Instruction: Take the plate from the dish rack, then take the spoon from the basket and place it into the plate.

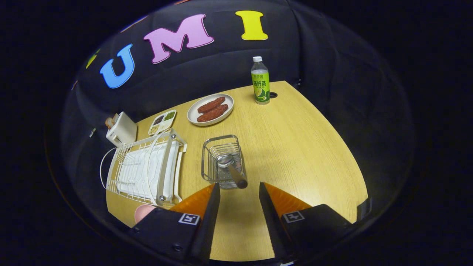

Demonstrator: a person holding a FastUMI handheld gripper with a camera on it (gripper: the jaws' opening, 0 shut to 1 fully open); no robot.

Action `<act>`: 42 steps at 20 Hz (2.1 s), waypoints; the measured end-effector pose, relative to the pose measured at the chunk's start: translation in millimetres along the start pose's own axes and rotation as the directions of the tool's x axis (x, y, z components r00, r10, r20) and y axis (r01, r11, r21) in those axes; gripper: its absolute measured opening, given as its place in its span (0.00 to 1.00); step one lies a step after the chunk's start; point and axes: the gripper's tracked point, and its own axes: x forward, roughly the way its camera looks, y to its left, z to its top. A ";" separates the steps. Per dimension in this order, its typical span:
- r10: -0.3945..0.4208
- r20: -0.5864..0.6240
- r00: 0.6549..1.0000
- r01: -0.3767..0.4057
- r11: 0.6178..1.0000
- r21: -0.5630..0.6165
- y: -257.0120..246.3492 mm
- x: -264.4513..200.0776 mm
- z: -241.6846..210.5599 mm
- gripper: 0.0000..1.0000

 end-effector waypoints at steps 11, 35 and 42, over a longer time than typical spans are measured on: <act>0.073 -0.037 0.997 -0.075 0.996 -0.056 15.4 13.7 7.3 0.14; 0.166 0.112 0.980 -0.142 0.969 -0.201 118.6 -117.2 70.2 0.10; 0.342 -0.066 0.938 -0.346 0.895 -0.281 202.3 -147.5 -8.5 0.10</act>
